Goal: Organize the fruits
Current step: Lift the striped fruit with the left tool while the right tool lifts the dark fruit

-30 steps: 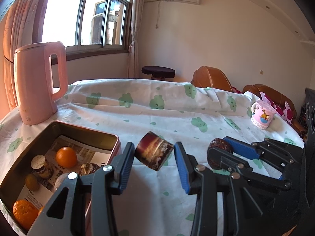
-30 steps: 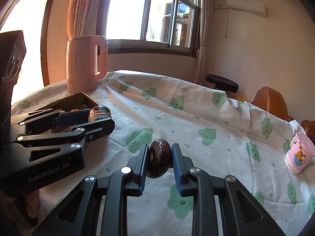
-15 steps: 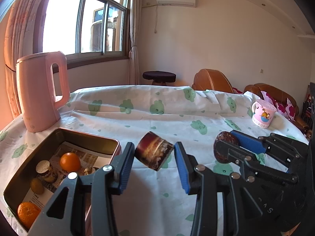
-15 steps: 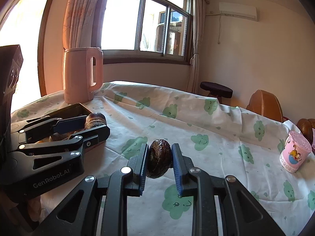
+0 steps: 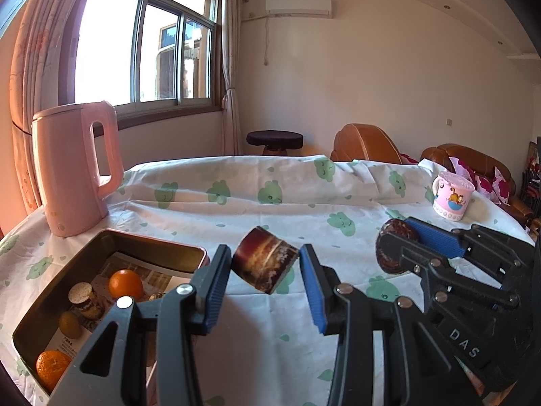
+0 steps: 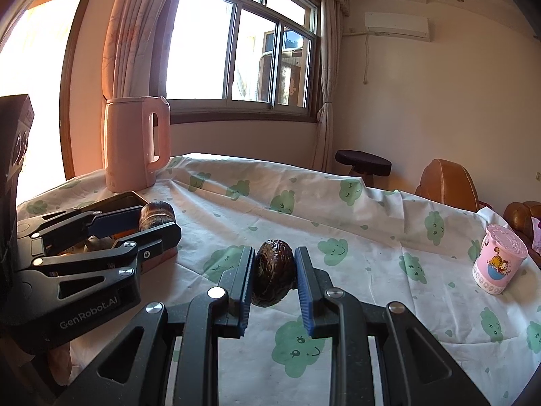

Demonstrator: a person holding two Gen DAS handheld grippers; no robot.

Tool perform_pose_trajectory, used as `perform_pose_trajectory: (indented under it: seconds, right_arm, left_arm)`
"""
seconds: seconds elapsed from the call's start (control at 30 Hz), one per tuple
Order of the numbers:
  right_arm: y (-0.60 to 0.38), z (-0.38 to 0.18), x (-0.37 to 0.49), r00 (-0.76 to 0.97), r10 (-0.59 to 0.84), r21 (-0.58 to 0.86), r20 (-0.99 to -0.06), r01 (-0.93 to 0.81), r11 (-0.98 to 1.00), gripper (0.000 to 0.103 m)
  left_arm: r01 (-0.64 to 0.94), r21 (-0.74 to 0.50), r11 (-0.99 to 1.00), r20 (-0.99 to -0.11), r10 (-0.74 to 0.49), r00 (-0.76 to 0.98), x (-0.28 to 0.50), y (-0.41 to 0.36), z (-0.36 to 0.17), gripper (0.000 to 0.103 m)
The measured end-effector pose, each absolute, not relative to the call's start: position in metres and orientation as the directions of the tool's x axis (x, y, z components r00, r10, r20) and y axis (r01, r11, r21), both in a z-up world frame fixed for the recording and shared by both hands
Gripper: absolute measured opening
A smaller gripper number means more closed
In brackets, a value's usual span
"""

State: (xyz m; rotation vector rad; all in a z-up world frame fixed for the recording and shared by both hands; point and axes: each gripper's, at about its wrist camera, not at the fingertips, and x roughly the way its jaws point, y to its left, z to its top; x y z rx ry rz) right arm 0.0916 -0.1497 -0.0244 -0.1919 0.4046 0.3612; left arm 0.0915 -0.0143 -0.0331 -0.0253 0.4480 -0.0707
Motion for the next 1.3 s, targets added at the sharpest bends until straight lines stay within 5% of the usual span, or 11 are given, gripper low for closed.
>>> perform_pose_trajectory:
  seconds: [1.3]
  right_arm:
    - [-0.154,-0.018,0.068,0.901,0.296,-0.12,-0.317,-0.348,0.93,0.025]
  left_arm:
    - [0.031,0.013,0.999,-0.329,-0.024,0.944,0.058,-0.016,-0.025,0.044]
